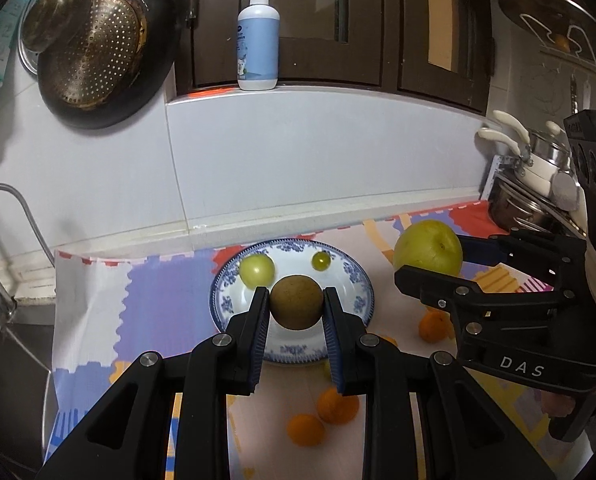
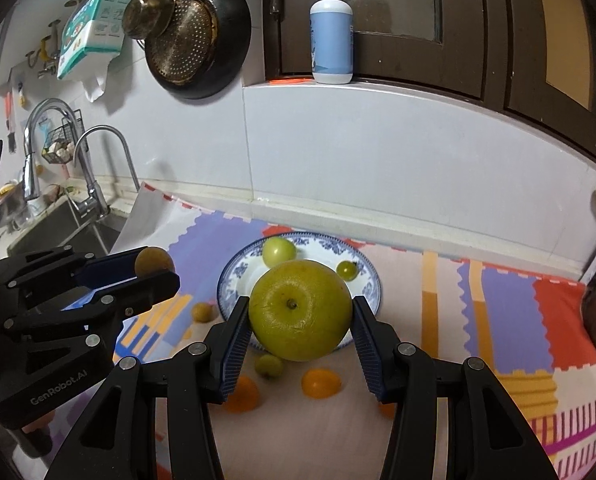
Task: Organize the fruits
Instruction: 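Carry both fruits onto the plate and open both tools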
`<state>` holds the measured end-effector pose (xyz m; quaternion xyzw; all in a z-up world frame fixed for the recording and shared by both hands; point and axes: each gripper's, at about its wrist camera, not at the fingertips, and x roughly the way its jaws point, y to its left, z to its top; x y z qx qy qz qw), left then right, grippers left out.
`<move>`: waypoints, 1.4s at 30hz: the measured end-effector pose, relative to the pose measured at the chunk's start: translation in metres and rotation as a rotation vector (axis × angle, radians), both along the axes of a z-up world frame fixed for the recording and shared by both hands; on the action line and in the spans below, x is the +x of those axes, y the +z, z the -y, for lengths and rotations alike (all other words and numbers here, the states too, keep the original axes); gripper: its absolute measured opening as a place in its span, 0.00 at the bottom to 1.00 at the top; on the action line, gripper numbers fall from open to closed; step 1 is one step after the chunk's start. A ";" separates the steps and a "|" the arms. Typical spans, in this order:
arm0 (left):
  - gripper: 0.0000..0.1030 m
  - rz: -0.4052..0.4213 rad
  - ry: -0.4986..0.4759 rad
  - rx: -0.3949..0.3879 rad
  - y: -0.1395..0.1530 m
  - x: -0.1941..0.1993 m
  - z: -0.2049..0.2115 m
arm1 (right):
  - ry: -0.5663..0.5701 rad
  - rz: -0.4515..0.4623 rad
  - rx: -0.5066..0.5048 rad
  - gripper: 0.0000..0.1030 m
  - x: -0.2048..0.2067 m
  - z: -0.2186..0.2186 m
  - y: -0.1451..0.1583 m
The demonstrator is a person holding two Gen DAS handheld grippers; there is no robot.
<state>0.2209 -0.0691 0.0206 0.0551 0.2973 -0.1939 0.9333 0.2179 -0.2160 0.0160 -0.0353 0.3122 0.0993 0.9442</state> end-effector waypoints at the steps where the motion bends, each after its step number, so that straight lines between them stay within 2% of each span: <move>1: 0.26 0.000 0.000 0.001 0.000 0.005 0.001 | -0.001 0.000 -0.003 0.48 0.003 0.000 0.000; 13: 0.26 -0.038 0.013 0.016 -0.015 0.060 0.012 | 0.014 -0.045 -0.007 0.48 0.059 0.009 -0.014; 26: 0.26 -0.139 0.026 0.032 -0.056 0.115 0.022 | 0.007 -0.167 -0.011 0.48 0.130 0.020 -0.055; 42: 0.26 -0.302 0.046 0.042 -0.104 0.147 0.022 | 0.004 -0.334 0.008 0.48 0.165 0.018 -0.105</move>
